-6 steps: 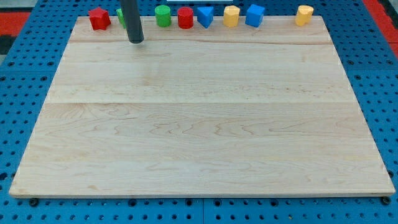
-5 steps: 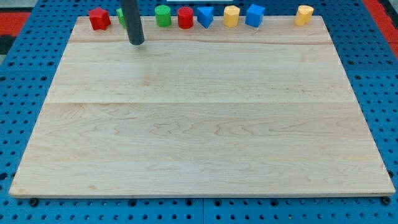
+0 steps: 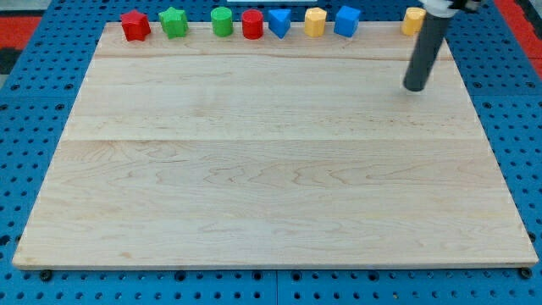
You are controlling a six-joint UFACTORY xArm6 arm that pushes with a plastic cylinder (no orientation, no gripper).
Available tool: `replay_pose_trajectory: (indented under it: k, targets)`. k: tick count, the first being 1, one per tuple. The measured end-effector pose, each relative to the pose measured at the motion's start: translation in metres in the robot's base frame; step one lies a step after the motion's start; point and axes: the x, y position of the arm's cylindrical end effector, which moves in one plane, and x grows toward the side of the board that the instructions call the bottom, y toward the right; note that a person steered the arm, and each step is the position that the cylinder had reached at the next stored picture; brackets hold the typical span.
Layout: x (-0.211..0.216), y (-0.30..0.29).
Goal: Move yellow heart towards the blue cube
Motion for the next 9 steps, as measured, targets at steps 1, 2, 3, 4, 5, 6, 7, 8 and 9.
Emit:
replay_pose_trajectory:
  k: [1,2,3,4,5,6,7,8,9]
  targets:
    - [0.000,0.043]
    - [0.000,0.060]
    - [0.000,0.060]
    - [0.003,0.060]
    - [0.011,0.060]
    - [0.012,0.060]
    - [0.012,0.061]
    - [0.012,0.074]
    - [0.012,0.114]
